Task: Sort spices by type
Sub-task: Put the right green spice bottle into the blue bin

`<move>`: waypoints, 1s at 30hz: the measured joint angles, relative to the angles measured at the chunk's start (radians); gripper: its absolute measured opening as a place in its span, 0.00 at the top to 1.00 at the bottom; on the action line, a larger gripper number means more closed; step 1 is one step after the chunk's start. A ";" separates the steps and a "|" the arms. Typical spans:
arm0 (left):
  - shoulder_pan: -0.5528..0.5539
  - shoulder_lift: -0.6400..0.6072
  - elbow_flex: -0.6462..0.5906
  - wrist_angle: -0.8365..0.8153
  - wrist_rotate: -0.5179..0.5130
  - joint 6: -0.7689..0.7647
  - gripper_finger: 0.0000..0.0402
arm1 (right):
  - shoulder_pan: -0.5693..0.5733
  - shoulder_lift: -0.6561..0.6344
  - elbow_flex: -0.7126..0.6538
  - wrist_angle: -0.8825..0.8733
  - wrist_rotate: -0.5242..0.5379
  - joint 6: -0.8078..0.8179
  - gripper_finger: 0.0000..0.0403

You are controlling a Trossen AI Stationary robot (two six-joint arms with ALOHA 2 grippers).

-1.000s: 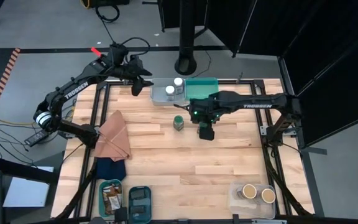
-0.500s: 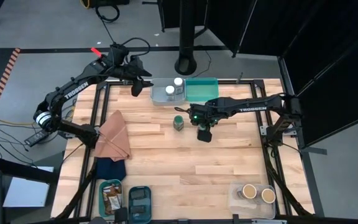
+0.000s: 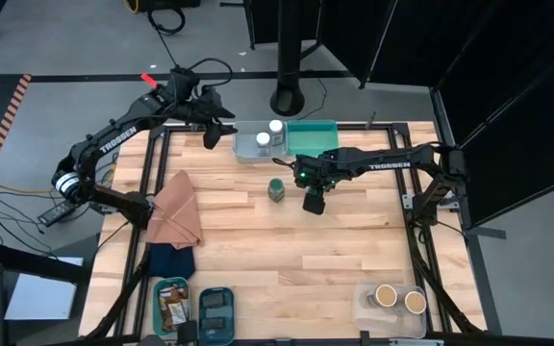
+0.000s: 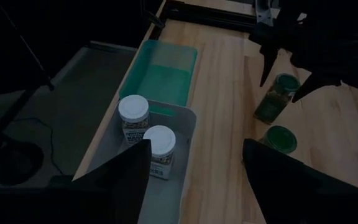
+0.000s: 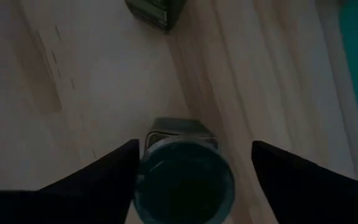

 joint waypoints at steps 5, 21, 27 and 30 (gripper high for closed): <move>0.000 0.000 0.000 0.000 0.000 0.000 0.36 | 0.001 0.000 0.000 -0.010 0.000 -0.001 0.41; 0.000 0.000 0.000 0.000 0.000 -0.001 0.36 | -0.026 -0.002 0.102 -0.081 0.023 -0.066 0.48; 0.000 0.000 0.000 0.000 0.000 -0.005 0.36 | -0.116 -0.002 0.246 -0.106 0.071 -0.189 0.48; 0.000 0.000 0.000 0.000 0.000 -0.005 0.36 | -0.177 -0.003 0.309 -0.106 0.101 -0.232 0.48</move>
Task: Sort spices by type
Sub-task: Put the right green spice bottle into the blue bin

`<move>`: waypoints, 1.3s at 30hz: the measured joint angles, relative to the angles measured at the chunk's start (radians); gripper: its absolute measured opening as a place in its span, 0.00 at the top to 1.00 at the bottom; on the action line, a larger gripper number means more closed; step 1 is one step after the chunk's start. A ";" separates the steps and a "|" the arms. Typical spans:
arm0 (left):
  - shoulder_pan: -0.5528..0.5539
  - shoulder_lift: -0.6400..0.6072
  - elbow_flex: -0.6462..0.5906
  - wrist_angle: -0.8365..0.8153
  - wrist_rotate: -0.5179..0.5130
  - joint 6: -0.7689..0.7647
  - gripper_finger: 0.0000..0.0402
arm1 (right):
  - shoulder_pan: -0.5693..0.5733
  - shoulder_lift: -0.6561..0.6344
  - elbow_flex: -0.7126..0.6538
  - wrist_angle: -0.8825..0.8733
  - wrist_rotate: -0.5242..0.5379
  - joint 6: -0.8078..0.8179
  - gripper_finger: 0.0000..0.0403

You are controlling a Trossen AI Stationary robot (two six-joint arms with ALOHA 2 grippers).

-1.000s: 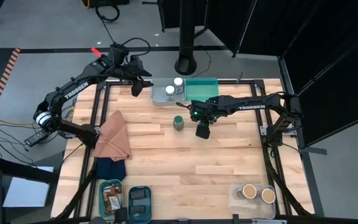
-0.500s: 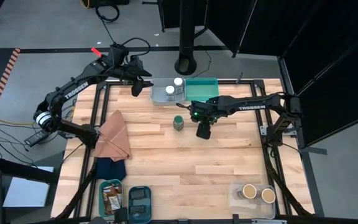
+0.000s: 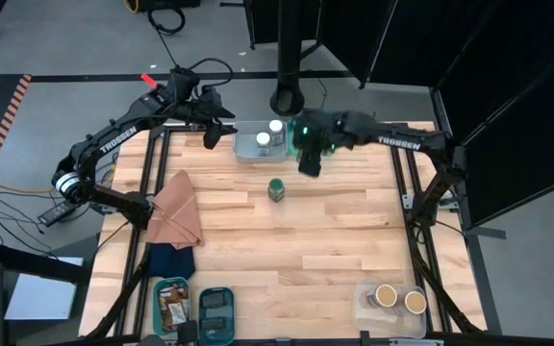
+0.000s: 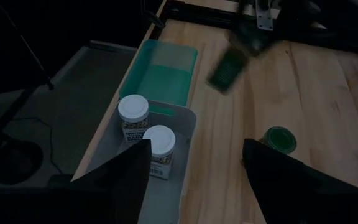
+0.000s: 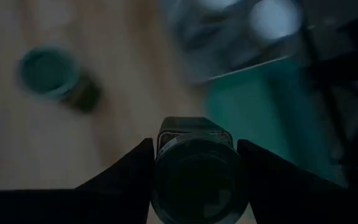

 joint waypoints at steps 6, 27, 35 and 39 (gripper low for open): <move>0.000 0.000 0.000 0.000 0.000 -0.007 0.36 | -0.127 0.000 0.084 0.030 0.054 -0.042 0.48; 0.001 0.000 0.000 0.014 -0.045 -0.028 0.36 | -0.317 0.139 0.085 -0.042 0.057 0.342 0.48; 0.000 0.000 0.000 0.016 -0.052 -0.028 0.36 | -0.316 0.173 0.085 -0.067 0.057 0.519 0.48; 0.001 0.000 0.000 0.016 -0.053 -0.028 0.36 | -0.316 0.187 0.075 -0.063 0.069 0.576 0.48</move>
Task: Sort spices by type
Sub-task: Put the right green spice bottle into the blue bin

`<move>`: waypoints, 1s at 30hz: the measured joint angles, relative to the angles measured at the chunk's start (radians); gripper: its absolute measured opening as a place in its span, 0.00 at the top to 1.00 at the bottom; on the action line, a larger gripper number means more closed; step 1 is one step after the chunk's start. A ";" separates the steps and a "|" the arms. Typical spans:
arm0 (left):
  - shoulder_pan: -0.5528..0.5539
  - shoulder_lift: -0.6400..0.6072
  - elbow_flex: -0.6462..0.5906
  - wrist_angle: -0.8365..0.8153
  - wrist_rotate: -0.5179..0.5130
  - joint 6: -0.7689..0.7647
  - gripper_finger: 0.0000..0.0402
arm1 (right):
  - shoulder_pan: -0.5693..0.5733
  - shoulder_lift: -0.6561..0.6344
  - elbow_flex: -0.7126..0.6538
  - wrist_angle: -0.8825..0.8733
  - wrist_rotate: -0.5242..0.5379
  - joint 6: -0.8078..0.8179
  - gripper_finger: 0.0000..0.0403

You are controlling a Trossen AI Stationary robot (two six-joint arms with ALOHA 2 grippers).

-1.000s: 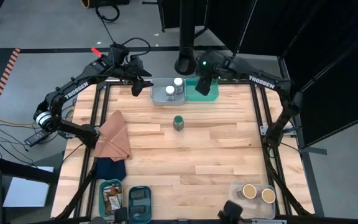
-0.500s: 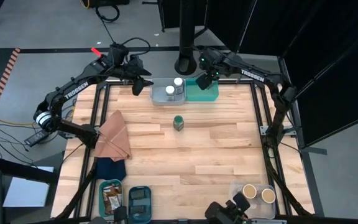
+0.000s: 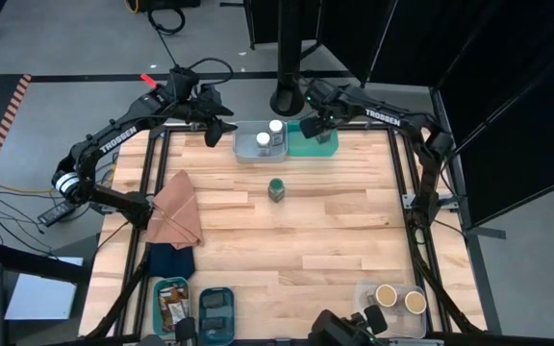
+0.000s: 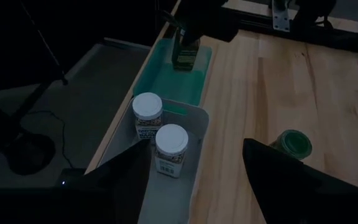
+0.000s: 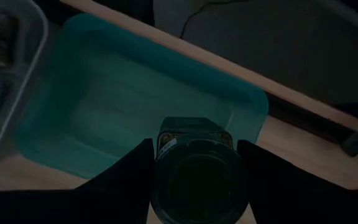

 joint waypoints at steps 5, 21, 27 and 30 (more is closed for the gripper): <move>0.000 0.000 0.000 0.000 0.000 0.000 0.36 | -0.006 0.022 -0.009 -0.008 0.004 0.020 0.48; 0.000 0.000 0.000 -0.001 -0.001 0.000 0.36 | -0.034 0.023 -0.112 0.051 0.006 0.068 0.43; 0.000 0.000 0.000 -0.001 -0.001 0.001 0.36 | -0.034 0.023 -0.113 0.067 0.006 0.067 0.21; 0.000 0.000 0.000 -0.001 -0.001 0.001 0.36 | -0.034 0.023 -0.109 0.063 0.006 0.055 0.17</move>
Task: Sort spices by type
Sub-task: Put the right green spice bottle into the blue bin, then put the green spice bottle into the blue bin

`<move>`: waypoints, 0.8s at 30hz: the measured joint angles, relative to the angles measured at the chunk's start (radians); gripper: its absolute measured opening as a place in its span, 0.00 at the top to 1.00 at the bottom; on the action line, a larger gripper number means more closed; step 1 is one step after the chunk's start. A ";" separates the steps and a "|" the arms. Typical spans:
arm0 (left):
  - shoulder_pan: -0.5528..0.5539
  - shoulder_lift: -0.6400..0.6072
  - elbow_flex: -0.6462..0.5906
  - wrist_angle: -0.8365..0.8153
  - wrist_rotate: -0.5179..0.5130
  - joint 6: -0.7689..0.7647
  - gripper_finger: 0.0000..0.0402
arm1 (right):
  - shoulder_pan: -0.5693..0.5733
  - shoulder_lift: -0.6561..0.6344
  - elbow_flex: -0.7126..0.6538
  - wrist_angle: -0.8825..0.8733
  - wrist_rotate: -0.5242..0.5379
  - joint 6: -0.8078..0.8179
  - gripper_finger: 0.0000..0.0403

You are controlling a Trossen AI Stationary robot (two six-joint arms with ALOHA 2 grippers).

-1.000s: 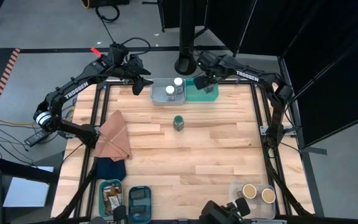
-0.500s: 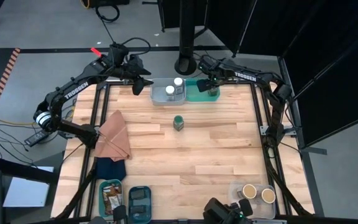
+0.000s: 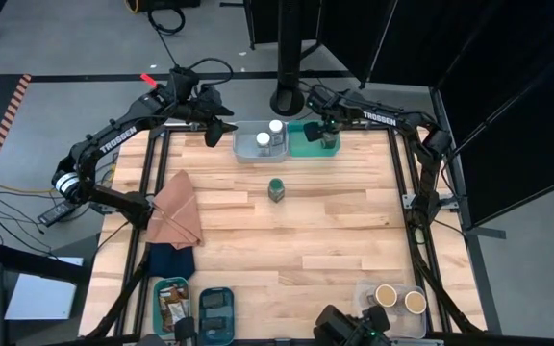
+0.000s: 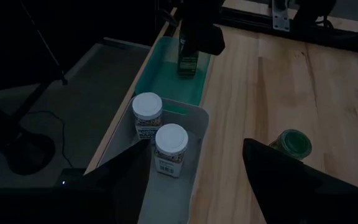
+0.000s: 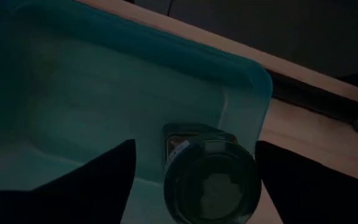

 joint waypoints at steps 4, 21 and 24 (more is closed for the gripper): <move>0.000 0.000 0.000 0.000 0.000 0.000 0.36 | 0.000 -0.004 0.033 -0.005 0.001 -0.063 0.16; 0.000 0.000 0.000 -0.001 0.000 0.000 0.36 | 0.125 -0.010 0.336 0.088 -0.173 -0.432 0.18; 0.000 0.000 0.000 -0.001 0.000 -0.005 0.36 | 0.210 -0.007 0.336 0.128 -0.181 -0.455 0.19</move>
